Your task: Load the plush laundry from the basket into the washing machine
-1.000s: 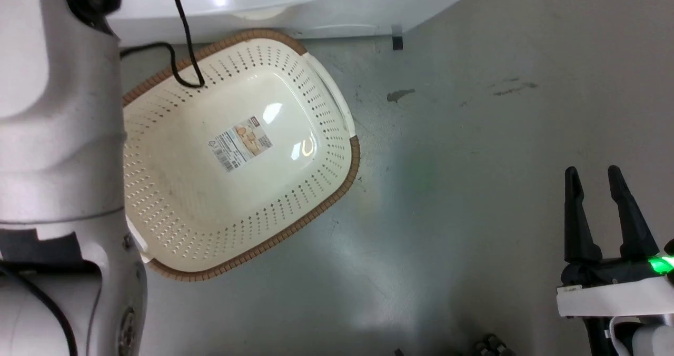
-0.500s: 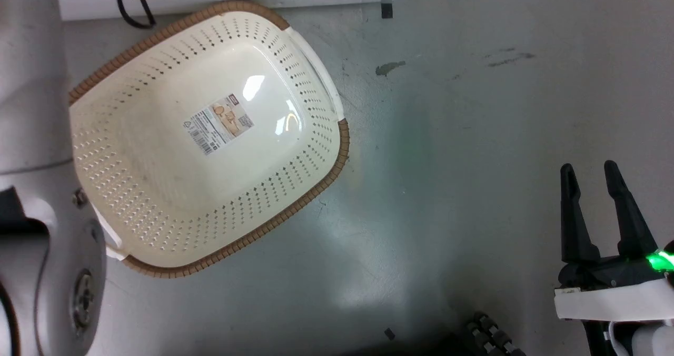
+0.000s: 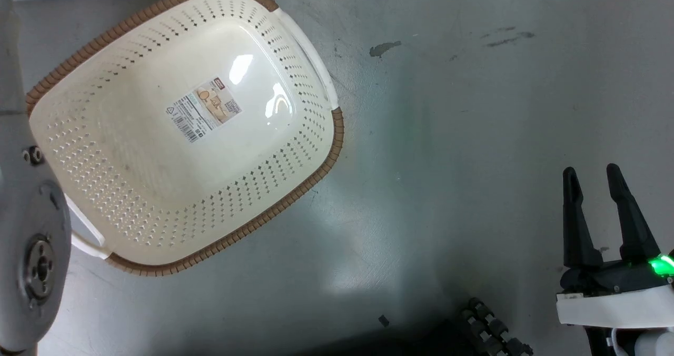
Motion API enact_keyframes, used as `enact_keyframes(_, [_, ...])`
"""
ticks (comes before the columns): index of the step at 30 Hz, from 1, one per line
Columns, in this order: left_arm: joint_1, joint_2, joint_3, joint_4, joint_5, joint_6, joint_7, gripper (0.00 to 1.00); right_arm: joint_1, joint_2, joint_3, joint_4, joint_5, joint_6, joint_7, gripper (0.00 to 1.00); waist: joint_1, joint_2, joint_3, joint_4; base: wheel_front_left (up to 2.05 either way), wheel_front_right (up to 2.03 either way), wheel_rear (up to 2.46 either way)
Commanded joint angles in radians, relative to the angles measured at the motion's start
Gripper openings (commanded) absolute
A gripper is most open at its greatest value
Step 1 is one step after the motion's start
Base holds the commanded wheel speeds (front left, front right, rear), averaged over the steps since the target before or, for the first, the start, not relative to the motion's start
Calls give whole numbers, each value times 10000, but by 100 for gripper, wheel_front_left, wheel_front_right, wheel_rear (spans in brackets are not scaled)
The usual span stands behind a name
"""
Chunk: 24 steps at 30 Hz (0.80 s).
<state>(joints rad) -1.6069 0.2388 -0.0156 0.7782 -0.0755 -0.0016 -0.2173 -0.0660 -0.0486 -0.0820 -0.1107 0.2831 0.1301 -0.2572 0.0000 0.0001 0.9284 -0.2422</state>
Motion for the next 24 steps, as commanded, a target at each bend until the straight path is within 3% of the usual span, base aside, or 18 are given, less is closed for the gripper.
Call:
enact_keyframes(1, [-200, 52, 14, 64, -49, 51, -12, 0, 67, -16, -13, -72, 64, 6, -43, 100, 0, -1, 25, 4, 0, 0, 0])
enact_keyframes(2, [-275, 56, 5, 301, -54, 131, -37, 45, 50, -16, -34, -100, 59, 6, -44, 100, 0, -1, 48, 22, 0, 0, 0])
enact_keyframes(3, [-315, 54, -22, 396, -43, 151, -63, 100, 45, -16, -53, -112, 48, 6, -44, 100, 0, -1, 59, 40, 0, 0, 0])
enact_keyframes(12, [-471, -155, -109, 1044, -248, 42, -289, 100, -37, -16, -185, -173, -127, 6, -44, 100, 0, -1, -13, 327, 0, 0, 0])
enact_keyframes(24, [460, -894, -321, 1329, -558, -215, -437, 100, -385, -16, -373, -362, -540, 6, 204, 100, 0, -1, -790, 1053, 0, 0, 0])
